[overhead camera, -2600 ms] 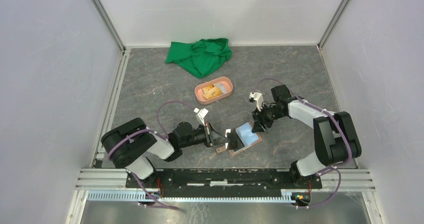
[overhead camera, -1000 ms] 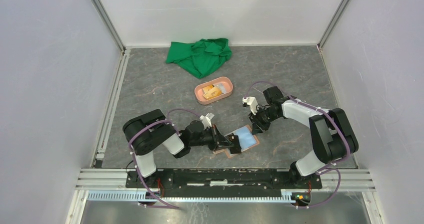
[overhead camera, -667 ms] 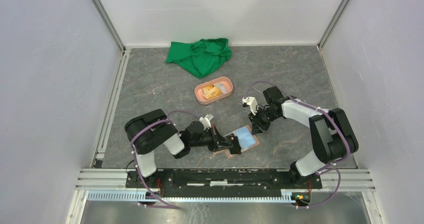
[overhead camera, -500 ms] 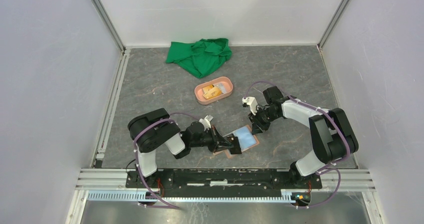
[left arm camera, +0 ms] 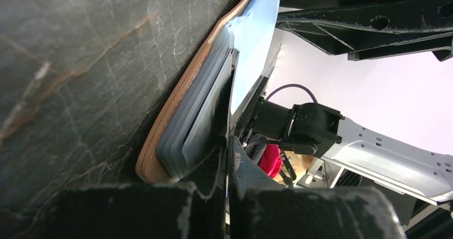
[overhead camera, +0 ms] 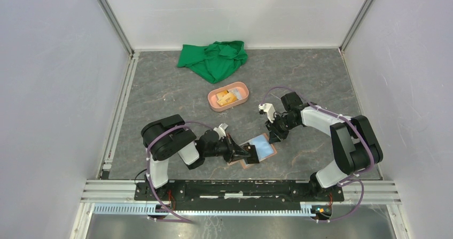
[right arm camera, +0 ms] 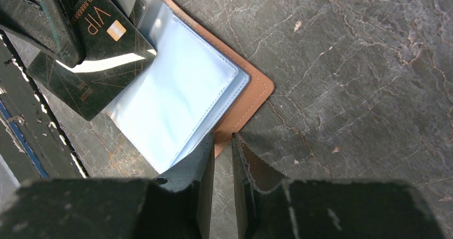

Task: Put the credit cards into the card holder
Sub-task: Insert the credit card into the card holder.

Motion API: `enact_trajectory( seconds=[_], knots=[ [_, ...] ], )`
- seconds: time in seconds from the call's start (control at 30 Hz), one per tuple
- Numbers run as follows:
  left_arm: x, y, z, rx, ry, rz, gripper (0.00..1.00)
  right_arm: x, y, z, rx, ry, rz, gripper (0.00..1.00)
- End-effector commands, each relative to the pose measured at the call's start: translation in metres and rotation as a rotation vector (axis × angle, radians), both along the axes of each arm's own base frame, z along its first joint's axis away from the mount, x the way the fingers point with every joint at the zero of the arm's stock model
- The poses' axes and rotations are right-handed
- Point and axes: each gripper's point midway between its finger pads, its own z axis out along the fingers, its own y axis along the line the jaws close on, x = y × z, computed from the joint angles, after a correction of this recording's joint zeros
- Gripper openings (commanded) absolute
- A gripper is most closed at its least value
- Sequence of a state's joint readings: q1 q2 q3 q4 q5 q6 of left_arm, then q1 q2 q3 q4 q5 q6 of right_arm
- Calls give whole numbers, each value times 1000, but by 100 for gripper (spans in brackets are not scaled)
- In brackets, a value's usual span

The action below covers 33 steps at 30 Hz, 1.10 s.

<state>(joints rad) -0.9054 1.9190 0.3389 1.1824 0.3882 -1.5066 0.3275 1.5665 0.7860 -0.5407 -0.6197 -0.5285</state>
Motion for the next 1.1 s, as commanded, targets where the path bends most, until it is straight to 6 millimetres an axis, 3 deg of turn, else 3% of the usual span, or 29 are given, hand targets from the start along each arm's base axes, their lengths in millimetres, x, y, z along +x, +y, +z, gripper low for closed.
enact_trajectory(
  seconds=[0.0, 0.43, 1.07],
  knots=[
    [9, -3, -6, 30, -9, 37, 2, 7, 3, 6, 0, -24, 9, 24],
    [19, 3, -20, 137, -51, 60, 2, 6, 4, 6, 4, -22, 10, 24],
    [29, 8, -25, 181, -91, 155, 2, 6, 5, 7, 8, -21, 13, 24]
  ],
)
